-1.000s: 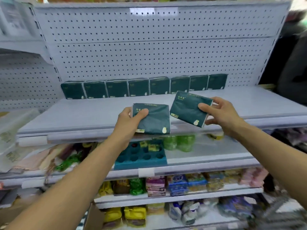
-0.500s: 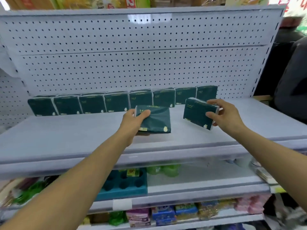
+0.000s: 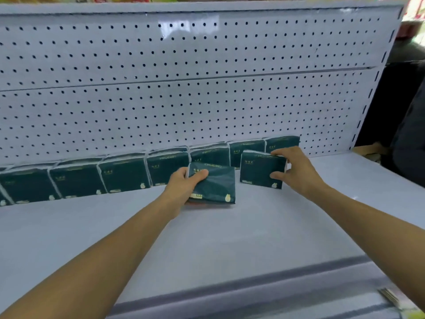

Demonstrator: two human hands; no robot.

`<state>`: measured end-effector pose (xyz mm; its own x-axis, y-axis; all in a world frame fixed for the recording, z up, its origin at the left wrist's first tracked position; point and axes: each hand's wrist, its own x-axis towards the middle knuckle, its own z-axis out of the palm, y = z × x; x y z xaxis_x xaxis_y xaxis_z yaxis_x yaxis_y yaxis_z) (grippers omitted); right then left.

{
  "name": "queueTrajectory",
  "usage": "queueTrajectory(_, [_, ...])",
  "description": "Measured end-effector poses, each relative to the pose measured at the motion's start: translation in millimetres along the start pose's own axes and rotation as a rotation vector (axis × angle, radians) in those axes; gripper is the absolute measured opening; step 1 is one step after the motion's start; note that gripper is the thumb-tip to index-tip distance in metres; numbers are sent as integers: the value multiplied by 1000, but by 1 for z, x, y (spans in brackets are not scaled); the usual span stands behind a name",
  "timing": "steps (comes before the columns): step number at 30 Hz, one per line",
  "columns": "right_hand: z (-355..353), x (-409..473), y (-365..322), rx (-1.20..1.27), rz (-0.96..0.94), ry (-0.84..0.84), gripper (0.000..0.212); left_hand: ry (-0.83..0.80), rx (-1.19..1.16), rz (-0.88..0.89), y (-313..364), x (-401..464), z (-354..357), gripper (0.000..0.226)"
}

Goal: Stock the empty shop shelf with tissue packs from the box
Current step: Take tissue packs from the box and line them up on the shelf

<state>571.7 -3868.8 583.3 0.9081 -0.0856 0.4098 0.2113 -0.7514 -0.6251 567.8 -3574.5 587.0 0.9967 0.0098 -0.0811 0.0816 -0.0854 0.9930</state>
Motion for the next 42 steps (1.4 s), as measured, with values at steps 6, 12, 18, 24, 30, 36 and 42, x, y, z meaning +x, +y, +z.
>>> queueTrajectory(6, [17,33,7,-105,-57,6,54,-20,-29,-16,-4,23,7,34])
queueTrajectory(12, [28,55,7,-260,-173,8,50,-28,-93,-25,-3,31,12,33])
queueTrajectory(18, [37,66,10,-426,-236,42,54,-80,-108,-40,0,31,12,34])
queueTrajectory(24, [31,56,4,-287,-281,224,45,-115,-93,-22,2,31,18,37])
queueTrajectory(30, [4,30,-37,422,37,-404,64,-149,-3,151,12,23,53,34])
queueTrajectory(36, [-28,20,9,500,185,-332,46,-174,468,518,12,22,96,29])
queueTrajectory(42, [-61,27,55,353,291,-214,29,94,1275,966,12,69,97,80])
